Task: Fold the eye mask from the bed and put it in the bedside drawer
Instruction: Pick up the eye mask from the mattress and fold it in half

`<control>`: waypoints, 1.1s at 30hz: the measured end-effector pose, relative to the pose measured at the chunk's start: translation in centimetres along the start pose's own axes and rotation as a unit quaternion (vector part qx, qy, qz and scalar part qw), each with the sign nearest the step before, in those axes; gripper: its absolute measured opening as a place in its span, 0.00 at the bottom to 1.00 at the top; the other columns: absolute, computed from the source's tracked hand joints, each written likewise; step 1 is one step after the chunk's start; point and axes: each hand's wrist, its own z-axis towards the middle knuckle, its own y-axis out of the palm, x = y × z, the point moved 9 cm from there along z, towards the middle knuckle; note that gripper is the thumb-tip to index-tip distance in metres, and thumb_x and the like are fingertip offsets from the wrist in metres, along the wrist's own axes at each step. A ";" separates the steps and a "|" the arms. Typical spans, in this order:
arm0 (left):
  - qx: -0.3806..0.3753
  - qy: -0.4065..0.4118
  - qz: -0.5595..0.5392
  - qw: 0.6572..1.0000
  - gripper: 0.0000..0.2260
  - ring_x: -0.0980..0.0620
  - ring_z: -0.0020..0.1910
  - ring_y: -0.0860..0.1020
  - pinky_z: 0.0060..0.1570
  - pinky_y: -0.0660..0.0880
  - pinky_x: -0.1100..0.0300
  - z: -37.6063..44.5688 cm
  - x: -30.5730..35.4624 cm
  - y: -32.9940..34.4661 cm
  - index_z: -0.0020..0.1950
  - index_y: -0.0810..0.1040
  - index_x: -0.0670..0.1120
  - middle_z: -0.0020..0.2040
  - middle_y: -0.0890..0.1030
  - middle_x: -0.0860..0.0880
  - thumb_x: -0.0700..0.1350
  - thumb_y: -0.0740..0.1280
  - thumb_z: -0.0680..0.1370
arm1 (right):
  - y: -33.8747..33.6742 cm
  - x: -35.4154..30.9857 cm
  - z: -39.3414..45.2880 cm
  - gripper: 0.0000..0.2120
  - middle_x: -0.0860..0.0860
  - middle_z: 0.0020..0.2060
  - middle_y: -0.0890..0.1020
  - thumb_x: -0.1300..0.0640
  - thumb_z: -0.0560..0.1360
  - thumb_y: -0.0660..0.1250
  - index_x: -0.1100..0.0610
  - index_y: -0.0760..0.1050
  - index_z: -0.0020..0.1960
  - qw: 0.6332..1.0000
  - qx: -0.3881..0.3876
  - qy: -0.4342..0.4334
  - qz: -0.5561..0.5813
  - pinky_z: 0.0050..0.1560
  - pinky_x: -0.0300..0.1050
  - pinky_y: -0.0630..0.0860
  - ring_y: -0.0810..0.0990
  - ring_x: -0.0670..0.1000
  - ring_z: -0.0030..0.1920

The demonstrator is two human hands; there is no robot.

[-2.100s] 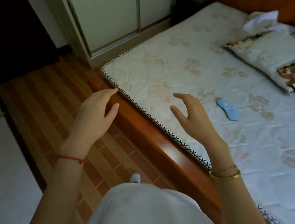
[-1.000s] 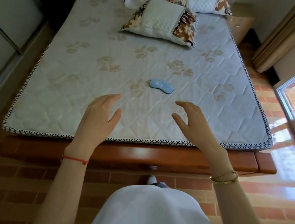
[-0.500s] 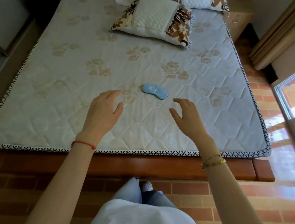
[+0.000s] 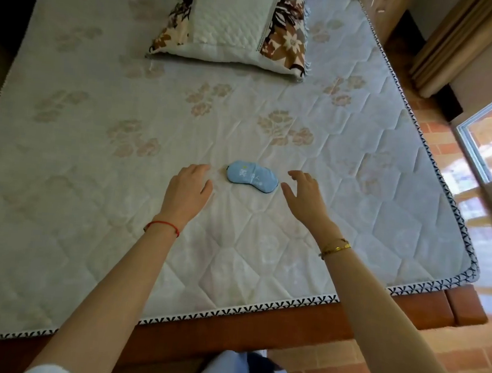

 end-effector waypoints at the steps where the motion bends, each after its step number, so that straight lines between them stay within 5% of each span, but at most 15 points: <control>1: -0.008 -0.002 -0.002 1.000 0.18 0.41 0.61 0.75 0.60 0.72 0.47 1.6 -0.5 1.0 0.70 0.71 0.42 0.63 0.77 0.41 0.45 0.59 0.80 | 0.8 0.4 1.5 0.20 0.58 0.64 0.74 0.50 0.79 0.60 0.59 0.68 0.68 1.000 -0.001 0.009 0.002 0.63 0.52 0.69 0.70 0.59 0.65; 22: -0.067 -0.151 -0.181 0.970 0.19 0.43 0.58 0.79 0.61 0.74 0.52 19.8 -12.4 24.1 0.66 0.73 0.41 0.61 0.79 0.41 0.44 0.66 0.77 | 18.8 13.8 18.0 0.17 0.60 0.58 0.75 0.54 0.78 0.60 0.62 0.68 0.63 0.988 0.015 0.150 0.026 0.56 0.50 0.71 0.73 0.59 0.58; 28: -0.037 -0.172 -0.229 0.957 0.14 0.53 0.42 0.77 0.45 0.71 0.65 20.6 -12.7 26.6 0.60 0.78 0.42 0.52 0.83 0.44 0.42 0.68 0.74 | 20.6 15.6 18.5 0.20 0.59 0.60 0.72 0.56 0.77 0.63 0.63 0.67 0.65 0.982 0.012 0.175 0.064 0.58 0.52 0.73 0.74 0.58 0.57; 33: -0.002 -0.201 -0.255 0.946 0.14 0.54 0.41 0.76 0.36 0.67 0.78 20.5 -13.0 26.8 0.58 0.79 0.41 0.44 0.80 0.48 0.38 0.69 0.72 | 21.2 17.5 18.4 0.16 0.47 0.40 0.75 0.61 0.73 0.65 0.60 0.70 0.61 0.946 0.027 0.261 0.192 0.34 0.36 0.70 0.74 0.44 0.38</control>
